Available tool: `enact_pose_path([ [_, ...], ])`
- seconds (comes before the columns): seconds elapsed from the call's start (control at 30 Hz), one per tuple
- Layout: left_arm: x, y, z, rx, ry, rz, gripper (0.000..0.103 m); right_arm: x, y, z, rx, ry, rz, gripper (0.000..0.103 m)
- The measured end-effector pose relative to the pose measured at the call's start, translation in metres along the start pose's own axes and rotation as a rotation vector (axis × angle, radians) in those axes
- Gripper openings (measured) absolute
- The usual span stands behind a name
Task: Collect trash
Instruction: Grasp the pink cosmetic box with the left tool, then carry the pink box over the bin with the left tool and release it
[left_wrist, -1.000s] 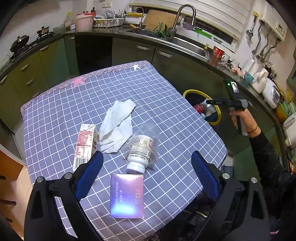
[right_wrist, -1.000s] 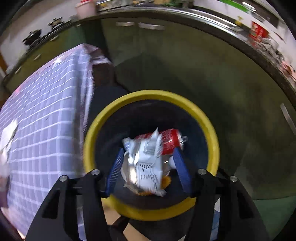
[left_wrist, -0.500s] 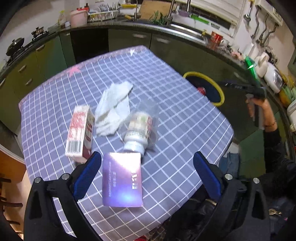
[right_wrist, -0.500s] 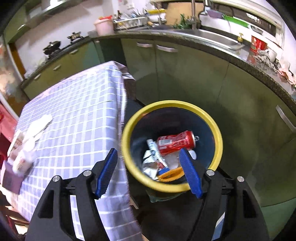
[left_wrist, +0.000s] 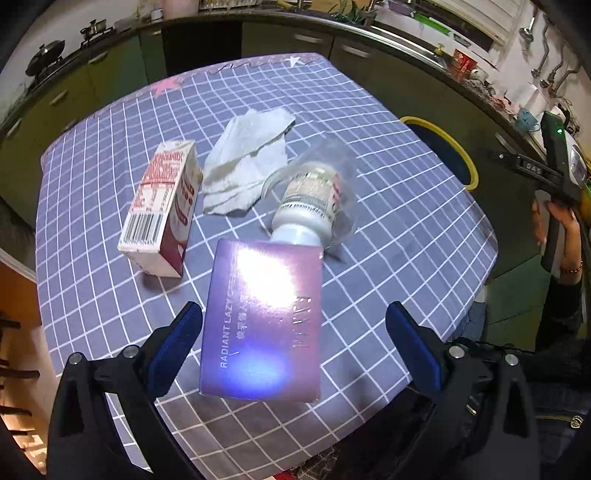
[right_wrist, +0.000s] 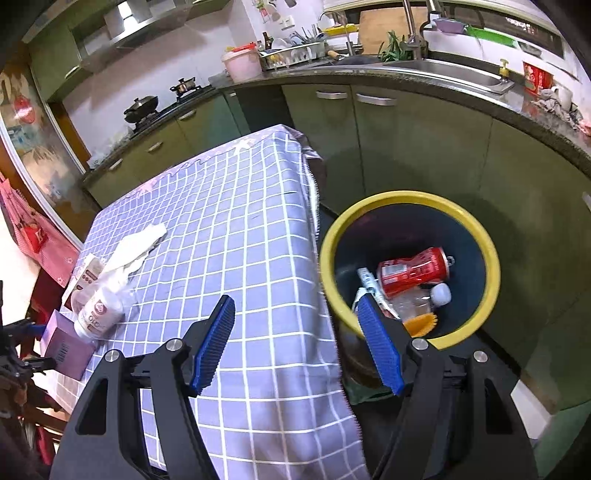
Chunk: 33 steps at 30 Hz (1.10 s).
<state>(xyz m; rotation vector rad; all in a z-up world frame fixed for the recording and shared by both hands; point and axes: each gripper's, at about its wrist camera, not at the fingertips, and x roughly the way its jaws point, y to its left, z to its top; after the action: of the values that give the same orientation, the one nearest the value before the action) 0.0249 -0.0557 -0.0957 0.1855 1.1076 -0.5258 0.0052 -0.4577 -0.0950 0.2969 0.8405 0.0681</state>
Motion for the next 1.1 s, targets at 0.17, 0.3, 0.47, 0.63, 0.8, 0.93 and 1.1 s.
enact_pose_path([
  [0.17, 0.008, 0.002, -0.005, 0.003, 0.001, 0.019, 0.087, 0.003, -0.002, -0.001, 0.024, -0.012, 0.008, 0.069],
  [0.3, 0.011, 0.004, -0.007, -0.001, -0.002, 0.016, 0.07, 0.003, -0.008, -0.003, 0.044, -0.01, 0.005, 0.069],
  [0.47, 0.008, 0.006, -0.007, 0.015, -0.024, 0.035, 0.054, 0.004, -0.014, -0.005, 0.049, -0.002, -0.023, 0.069],
  [0.63, -0.01, -0.004, -0.007, 0.078, -0.049, 0.064, 0.052, 0.003, -0.018, -0.006, 0.055, -0.009, -0.03, 0.069],
  [0.8, -0.04, -0.028, 0.009, 0.154, -0.098, 0.045, 0.052, -0.007, -0.024, -0.006, 0.064, -0.04, -0.053, 0.069],
  [0.93, -0.057, -0.063, 0.039, 0.238, -0.126, -0.035, 0.052, -0.02, -0.032, -0.006, 0.071, -0.078, -0.096, 0.069],
  [1.1, -0.047, -0.13, 0.1, 0.396, -0.142, -0.117, 0.053, -0.038, -0.049, -0.008, 0.095, -0.116, -0.128, 0.069],
])
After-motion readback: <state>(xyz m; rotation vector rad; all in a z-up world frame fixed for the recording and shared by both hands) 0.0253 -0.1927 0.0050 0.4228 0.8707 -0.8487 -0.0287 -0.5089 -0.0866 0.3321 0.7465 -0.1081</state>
